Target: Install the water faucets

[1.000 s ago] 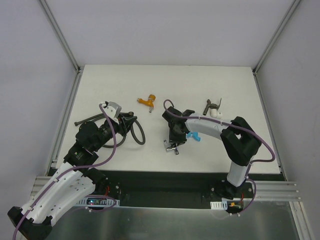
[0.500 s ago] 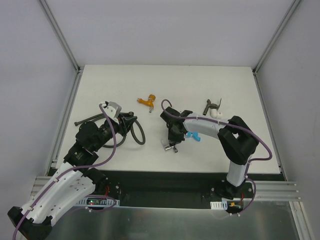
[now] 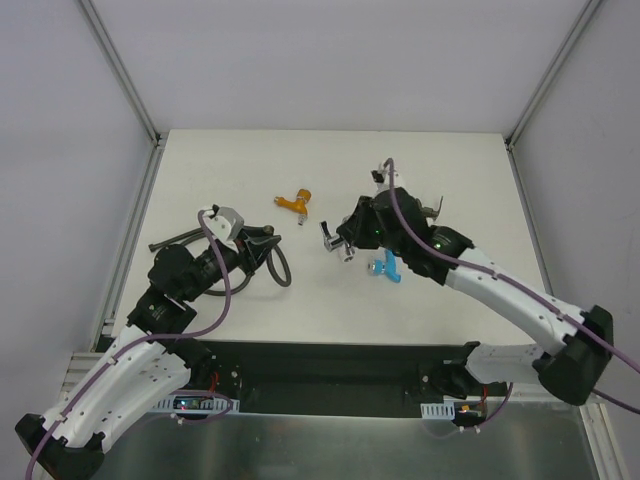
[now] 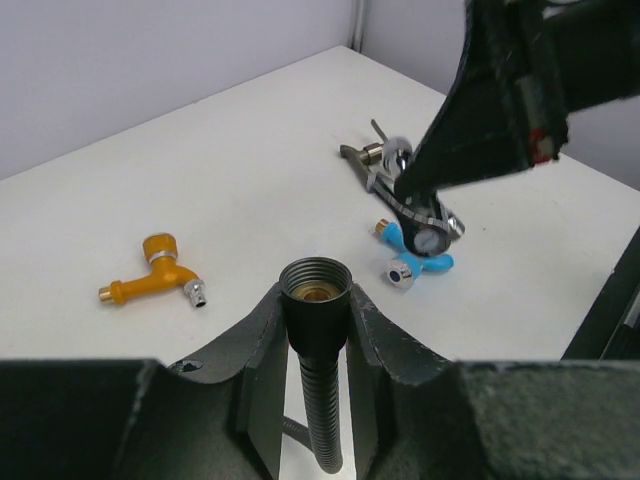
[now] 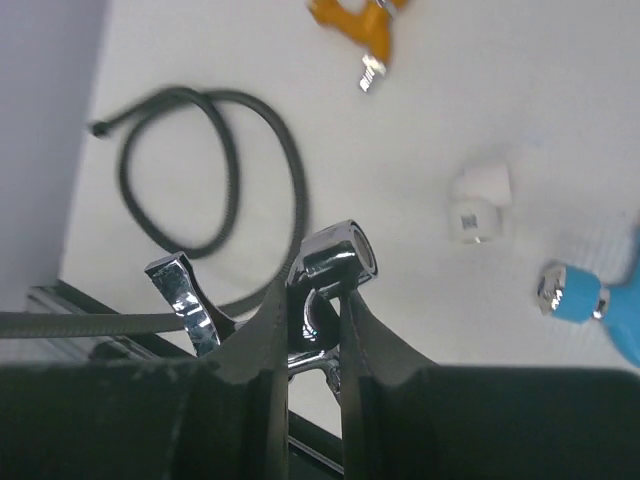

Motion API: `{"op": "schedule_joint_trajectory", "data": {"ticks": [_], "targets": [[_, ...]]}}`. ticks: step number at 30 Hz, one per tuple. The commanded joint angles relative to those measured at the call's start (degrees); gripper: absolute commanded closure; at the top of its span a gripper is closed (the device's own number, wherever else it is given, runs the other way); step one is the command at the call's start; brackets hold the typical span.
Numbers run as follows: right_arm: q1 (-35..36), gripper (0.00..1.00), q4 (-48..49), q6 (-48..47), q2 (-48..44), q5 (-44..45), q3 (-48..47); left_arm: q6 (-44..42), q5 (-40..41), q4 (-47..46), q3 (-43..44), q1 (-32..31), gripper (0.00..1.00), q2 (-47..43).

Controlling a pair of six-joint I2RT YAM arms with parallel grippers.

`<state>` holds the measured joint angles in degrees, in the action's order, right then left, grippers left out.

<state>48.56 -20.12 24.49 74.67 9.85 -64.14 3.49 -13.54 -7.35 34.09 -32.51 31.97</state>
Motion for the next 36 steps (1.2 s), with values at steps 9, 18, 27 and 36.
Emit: {"op": "schedule_joint_trajectory", "data": {"ticks": [9,18,27,36], "targets": [[-0.1,0.98,42.5,-8.8,-10.7,-14.4,1.2,0.2,-16.0,-11.4,-1.9,0.4,1.00,-1.1],[2.7,0.98,63.4,-5.2,-4.7,-26.4,0.2,2.9,-23.9,-18.2,-4.0,0.4,1.00,-0.8],[5.1,0.98,70.5,-2.9,-1.9,-35.8,0.9,6.0,-25.7,-22.9,-5.3,0.3,1.00,-0.9],[6.3,0.98,73.3,-1.5,-1.9,-39.4,2.5,6.8,-24.1,-26.1,-6.5,0.4,1.00,-1.6]]}}
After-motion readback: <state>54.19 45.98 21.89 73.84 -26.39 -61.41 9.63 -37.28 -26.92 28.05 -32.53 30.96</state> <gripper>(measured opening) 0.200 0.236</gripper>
